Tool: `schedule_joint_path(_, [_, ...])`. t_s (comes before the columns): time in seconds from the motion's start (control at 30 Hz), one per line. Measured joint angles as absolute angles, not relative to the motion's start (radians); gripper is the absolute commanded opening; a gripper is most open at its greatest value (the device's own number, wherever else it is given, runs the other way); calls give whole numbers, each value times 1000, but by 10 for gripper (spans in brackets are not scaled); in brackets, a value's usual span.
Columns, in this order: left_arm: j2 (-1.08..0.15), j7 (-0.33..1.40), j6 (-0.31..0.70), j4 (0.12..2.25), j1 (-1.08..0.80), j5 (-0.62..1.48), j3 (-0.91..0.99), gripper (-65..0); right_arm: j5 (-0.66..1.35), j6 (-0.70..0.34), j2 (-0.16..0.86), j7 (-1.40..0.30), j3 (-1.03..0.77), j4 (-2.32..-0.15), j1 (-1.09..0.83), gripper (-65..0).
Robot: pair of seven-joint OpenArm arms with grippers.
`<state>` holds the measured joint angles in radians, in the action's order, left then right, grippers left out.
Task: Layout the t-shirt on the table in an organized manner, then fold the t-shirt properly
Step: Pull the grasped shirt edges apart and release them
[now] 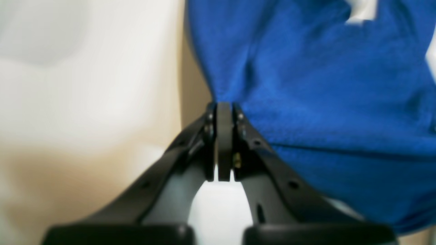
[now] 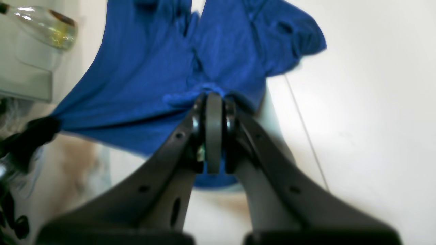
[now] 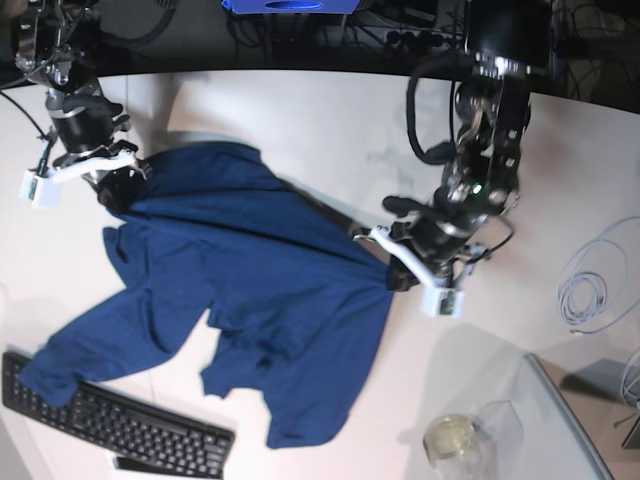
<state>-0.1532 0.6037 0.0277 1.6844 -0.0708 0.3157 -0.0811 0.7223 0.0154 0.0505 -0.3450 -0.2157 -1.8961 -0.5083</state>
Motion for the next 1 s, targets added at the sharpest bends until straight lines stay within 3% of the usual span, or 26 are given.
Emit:
schedule_joint_path(0.1, [-155,629,-17,1866,-187,316,-19,-650,717,16,63,-358,-220,-1896,-484,-648])
schedule_joint_path(0.23, [-162,673,-32,1901,-158,293,-87,-650,726,6,64,-555,-284,-1882,-357,-648])
schedule_joint_path(0.43, [-23,693,-15,1689,76,316,-196,-650,707,17,106,-793,-487,-1649,-35,-648])
schedule_joint_path(0.5, [1,696,-24,1573,157,308,-192,-650,709,16,125,-796,-510,-1513,56,-635])
schedule_joint_path(0.63, [69,687,-28,1314,327,295,-190,-650,707,15,194,-804,-503,-1319,156,-441])
schedule_joint_path(0.7, [88,689,-23,1240,371,318,-192,-650,708,15,218,-793,-516,-1341,147,-390])
schedule_joint_path(0.73, [88,685,-17,1232,374,323,-192,-637,703,16,220,-779,-524,-1375,125,-390])
schedule_joint_path(0.8, [69,693,-20,1230,368,317,-190,-476,703,19,216,-782,-522,-1461,68,-390])
schedule_joint_path(0.87, [23,690,-23,1264,347,319,-184,-365,715,13,197,-791,-508,-1563,-2,-387])
schedule_joint_path(0.93, [-21,690,-30,1322,311,311,-163,-291,714,11,142,-776,-509,-1645,-70,-386])
schedule_joint_path(1.0, [-51,677,-26,1386,244,319,-113,-257,718,7,73,-775,-509,-1666,-145,-386])
